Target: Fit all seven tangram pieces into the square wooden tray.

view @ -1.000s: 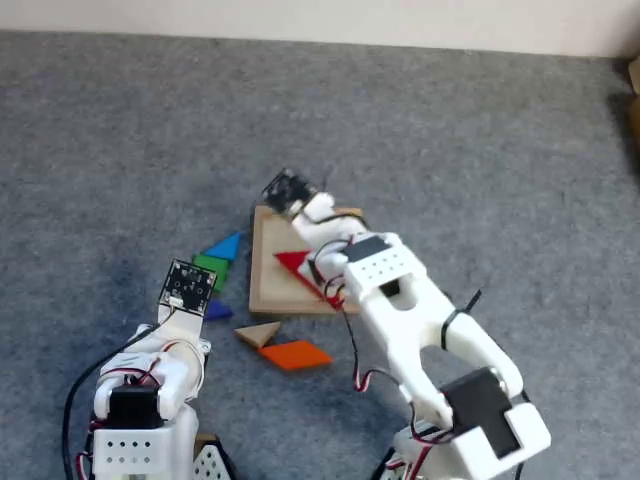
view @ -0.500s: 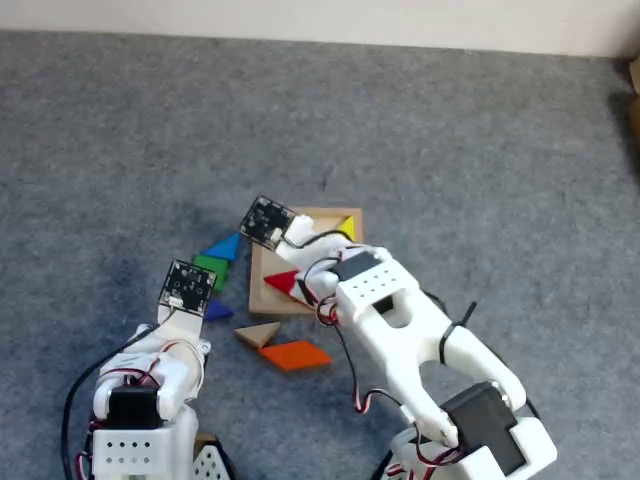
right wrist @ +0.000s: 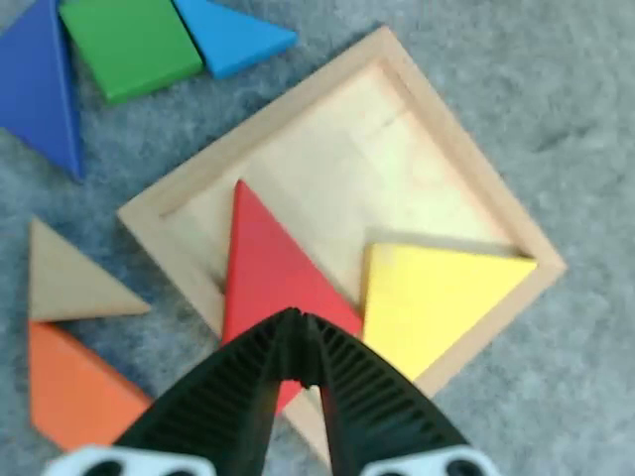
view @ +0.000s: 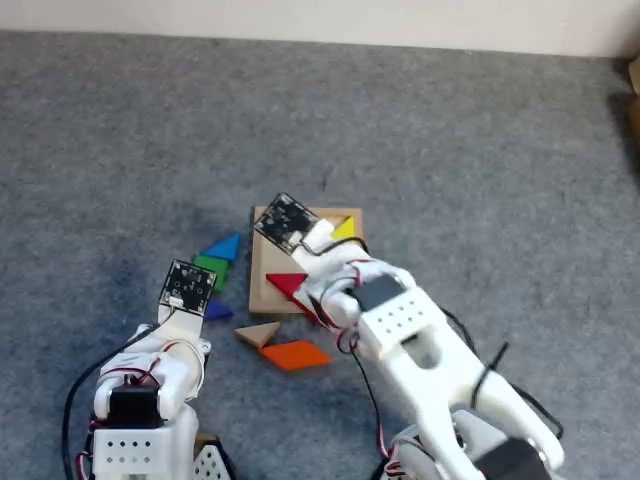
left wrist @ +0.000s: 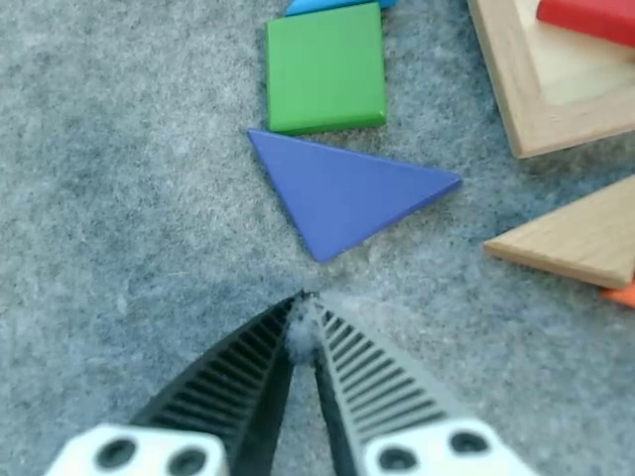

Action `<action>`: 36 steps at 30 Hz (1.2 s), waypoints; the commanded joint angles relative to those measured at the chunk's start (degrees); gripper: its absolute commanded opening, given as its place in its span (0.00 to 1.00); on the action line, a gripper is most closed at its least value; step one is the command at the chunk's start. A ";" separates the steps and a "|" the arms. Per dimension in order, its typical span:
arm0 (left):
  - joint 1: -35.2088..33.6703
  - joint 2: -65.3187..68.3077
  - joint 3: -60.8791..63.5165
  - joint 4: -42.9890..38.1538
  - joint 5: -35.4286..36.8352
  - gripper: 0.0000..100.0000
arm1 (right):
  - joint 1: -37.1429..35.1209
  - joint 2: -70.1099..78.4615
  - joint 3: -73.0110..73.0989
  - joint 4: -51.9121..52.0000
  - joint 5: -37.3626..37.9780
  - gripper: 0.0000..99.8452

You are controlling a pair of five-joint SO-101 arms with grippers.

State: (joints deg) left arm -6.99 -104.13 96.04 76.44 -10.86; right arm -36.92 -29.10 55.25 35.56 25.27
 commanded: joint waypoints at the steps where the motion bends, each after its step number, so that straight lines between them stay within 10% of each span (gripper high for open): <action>1: -0.48 -0.13 1.10 0.35 0.35 0.01 | -1.71 -6.81 3.47 1.01 -1.76 0.01; 10: -0.48 -0.13 1.10 0.35 0.35 0.01 | -8.22 -8.57 7.87 6.11 -1.85 0.01; 36: -0.48 -0.13 1.10 0.35 0.35 0.01 | 7.87 -8.48 11.12 -4.70 -1.76 0.01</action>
State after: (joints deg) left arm -6.99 -104.13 96.04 76.44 -10.86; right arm -30.24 -35.25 66.51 34.24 24.04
